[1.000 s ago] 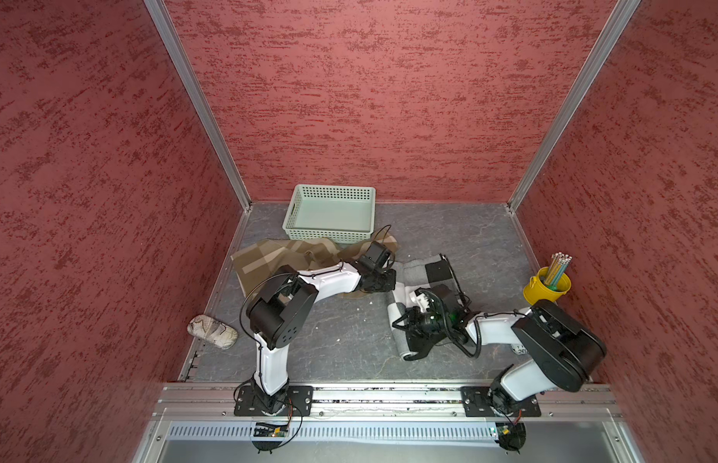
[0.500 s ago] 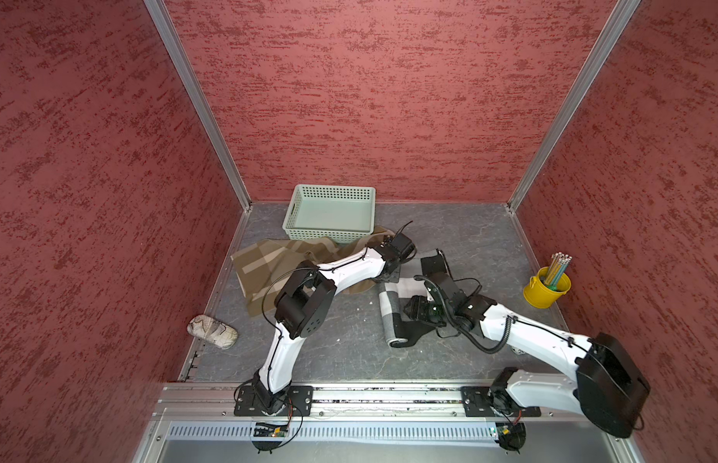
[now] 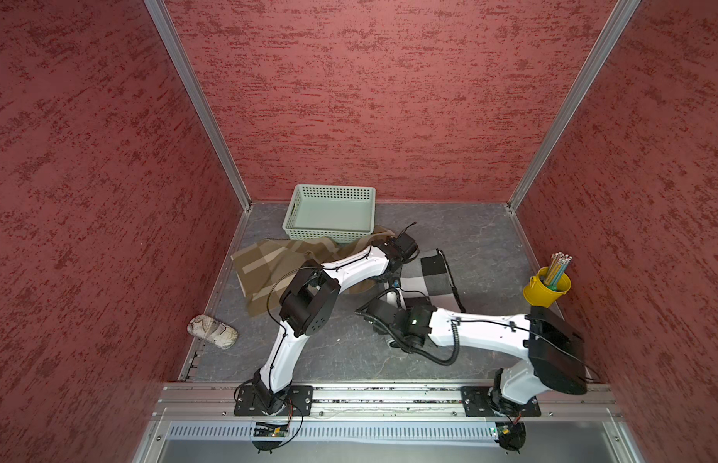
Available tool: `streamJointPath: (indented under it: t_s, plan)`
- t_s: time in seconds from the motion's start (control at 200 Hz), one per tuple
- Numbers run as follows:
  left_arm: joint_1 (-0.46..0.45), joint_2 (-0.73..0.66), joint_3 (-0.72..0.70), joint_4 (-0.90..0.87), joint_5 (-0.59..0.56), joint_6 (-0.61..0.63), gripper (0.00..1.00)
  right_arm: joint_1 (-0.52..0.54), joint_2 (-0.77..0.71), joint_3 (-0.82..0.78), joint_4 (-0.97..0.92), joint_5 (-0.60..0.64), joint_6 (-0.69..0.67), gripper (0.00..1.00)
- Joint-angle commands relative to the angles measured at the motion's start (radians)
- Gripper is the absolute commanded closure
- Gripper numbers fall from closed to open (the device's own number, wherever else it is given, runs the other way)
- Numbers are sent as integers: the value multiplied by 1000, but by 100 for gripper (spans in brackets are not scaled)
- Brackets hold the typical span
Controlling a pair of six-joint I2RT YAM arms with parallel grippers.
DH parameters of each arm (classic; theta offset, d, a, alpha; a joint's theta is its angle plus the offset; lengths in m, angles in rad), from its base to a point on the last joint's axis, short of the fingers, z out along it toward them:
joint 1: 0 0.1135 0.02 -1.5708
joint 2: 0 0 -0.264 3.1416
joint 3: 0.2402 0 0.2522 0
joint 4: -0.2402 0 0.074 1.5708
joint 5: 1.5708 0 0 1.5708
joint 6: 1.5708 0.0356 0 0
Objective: Roll up the scarf and place it into the basket
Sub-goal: Roll the scarf at the center of the board.
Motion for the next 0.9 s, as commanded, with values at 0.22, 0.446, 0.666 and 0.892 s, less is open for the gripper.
streamJointPath:
  t_s: [0.22,0.446,0.666,0.892]
  plan:
    - [23,-7,-28,39,85,8,100,16,194,20,-84,143,27,60]
    - [54,-141,-74,117,163,30,51,-48,-19,-213,234,-111,23,92]
    - [118,-366,-239,257,234,32,41,-265,-318,-509,642,-502,64,93]
    - [115,-405,-352,376,417,28,49,-491,-318,-639,802,-835,102,90]
